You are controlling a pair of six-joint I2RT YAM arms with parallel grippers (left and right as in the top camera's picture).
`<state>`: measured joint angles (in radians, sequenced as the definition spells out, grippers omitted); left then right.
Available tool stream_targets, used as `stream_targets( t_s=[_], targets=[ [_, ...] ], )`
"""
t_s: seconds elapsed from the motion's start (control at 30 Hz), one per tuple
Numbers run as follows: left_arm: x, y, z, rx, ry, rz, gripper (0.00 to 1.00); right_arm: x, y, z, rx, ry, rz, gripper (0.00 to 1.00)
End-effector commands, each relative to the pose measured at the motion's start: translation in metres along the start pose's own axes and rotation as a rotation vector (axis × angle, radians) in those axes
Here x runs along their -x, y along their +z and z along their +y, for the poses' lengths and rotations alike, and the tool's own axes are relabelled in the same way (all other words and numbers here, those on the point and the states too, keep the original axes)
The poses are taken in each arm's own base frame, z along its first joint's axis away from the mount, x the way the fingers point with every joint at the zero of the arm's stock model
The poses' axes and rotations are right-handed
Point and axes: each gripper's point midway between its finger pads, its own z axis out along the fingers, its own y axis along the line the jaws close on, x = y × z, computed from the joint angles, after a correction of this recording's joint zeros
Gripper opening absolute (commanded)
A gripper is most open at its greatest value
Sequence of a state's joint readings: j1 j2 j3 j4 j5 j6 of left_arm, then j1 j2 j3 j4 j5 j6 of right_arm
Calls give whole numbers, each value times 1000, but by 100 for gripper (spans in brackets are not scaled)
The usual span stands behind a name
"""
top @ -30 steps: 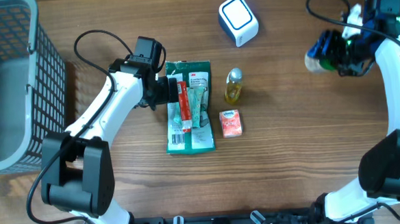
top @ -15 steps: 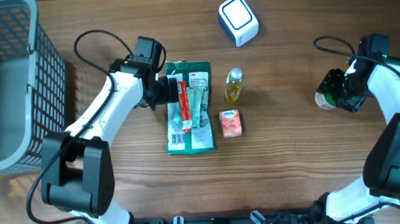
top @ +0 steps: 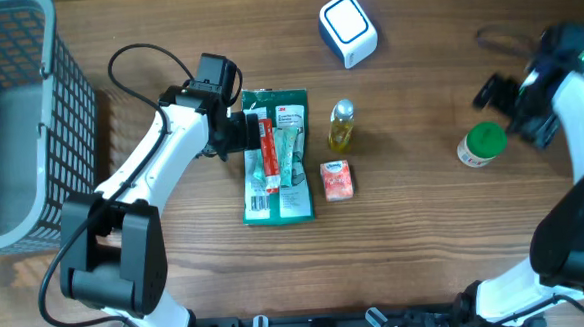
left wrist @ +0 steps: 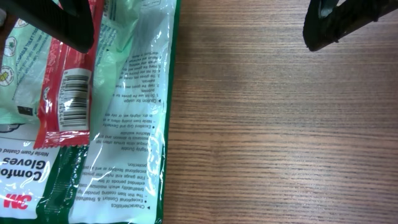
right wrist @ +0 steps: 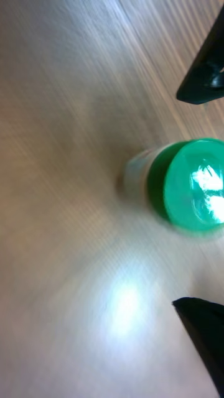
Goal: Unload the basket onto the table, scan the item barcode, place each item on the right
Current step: 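Move the jar right and set it down on the table's right side, then release the jar and move the right gripper over the Kleenex pack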
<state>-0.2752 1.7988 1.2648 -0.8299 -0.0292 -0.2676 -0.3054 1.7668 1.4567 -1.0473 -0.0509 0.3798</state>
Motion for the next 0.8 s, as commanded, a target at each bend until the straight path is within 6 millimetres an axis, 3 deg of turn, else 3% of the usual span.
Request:
stream_targets(
  t_s=[0.0,0.1,0.2,0.33,0.43,0.6,0.77],
  targets=[
    [0,-4,0,2,1,-13,100,21,-85,47,180,-151,-117,98],
    [0,-4,0,1,1,-13,100,-5,-108,82,328,-270,-66,88],
    [0,-4,0,1,1,-13,100,-34,-106,98,359,-308,24,86],
    [0,-4,0,1,1,-13,100,-72,-95,127,361,-381,107,100],
    [0,-4,0,1,1,-13,100,-98,-90,145,360,-434,154,98],
    [0,-4,0,1,1,-13,100,-143,-89,158,325,-555,229,52],
    [0,-4,0,2,1,-13,100,-178,-109,159,262,-637,205,50]
  ],
)
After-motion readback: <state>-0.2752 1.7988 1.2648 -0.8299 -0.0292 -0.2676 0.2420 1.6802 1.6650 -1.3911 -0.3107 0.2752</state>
